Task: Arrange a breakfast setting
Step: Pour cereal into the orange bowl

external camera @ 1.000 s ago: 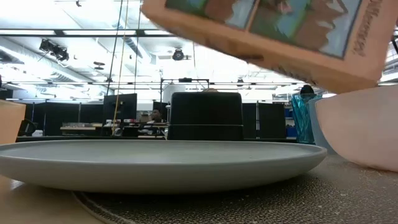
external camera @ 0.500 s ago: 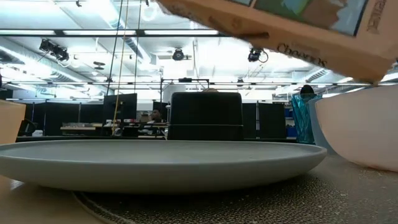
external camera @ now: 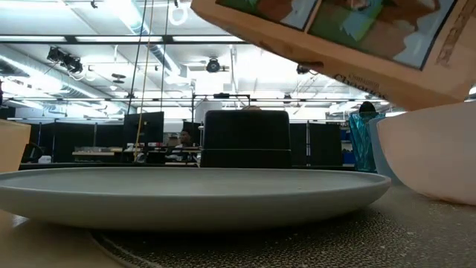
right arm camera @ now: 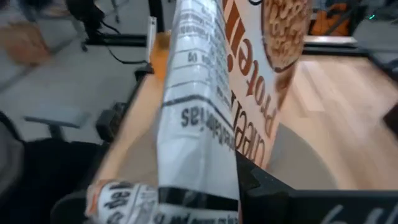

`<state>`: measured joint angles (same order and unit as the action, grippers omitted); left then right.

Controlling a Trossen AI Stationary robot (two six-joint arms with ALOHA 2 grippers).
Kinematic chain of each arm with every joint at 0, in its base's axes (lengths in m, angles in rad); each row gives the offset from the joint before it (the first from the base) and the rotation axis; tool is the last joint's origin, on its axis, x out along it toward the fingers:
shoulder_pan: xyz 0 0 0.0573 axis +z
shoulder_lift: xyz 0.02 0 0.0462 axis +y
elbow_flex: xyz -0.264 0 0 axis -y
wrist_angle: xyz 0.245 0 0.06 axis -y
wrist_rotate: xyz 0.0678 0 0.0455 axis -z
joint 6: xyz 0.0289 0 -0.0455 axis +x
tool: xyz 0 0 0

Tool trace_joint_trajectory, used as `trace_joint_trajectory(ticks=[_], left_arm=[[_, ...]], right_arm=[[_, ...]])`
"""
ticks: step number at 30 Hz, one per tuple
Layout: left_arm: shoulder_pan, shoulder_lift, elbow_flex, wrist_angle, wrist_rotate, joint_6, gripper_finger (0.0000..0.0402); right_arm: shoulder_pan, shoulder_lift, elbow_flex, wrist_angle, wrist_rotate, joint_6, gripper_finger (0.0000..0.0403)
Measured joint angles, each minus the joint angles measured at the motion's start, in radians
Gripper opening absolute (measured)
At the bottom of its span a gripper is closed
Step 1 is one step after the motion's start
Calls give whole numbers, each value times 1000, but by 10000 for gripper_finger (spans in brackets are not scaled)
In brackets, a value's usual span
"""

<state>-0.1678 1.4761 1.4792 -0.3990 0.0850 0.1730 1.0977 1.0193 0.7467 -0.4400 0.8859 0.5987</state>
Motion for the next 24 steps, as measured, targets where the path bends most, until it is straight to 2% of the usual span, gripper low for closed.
trace_joint_trajectory(ticks=[3, 7, 10, 14, 18, 21, 24], left_arm=[[0, 0, 1, -3, -6, 0, 208], [0, -2, 6, -2, 16, 15, 207], [-2, -3, 6, 10, 17, 15, 207], [-30, 7, 8, 16, 32, 43, 199], [-33, 21, 7, 14, 32, 40, 178], [-31, 36, 8, -16, 38, 25, 173], [-22, 48, 6, -21, 22, 29, 172]], right_arm=[[19, -20, -4, -76, 83, 46, 14], [23, -23, -3, -11, 59, -31, 14], [32, -53, -5, -28, 106, -15, 14], [30, -19, -3, 77, 29, -112, 14], [37, -35, -4, -12, 63, -12, 14], [36, -14, -3, 6, 30, -3, 14], [38, -19, -4, -49, 43, 34, 14]])
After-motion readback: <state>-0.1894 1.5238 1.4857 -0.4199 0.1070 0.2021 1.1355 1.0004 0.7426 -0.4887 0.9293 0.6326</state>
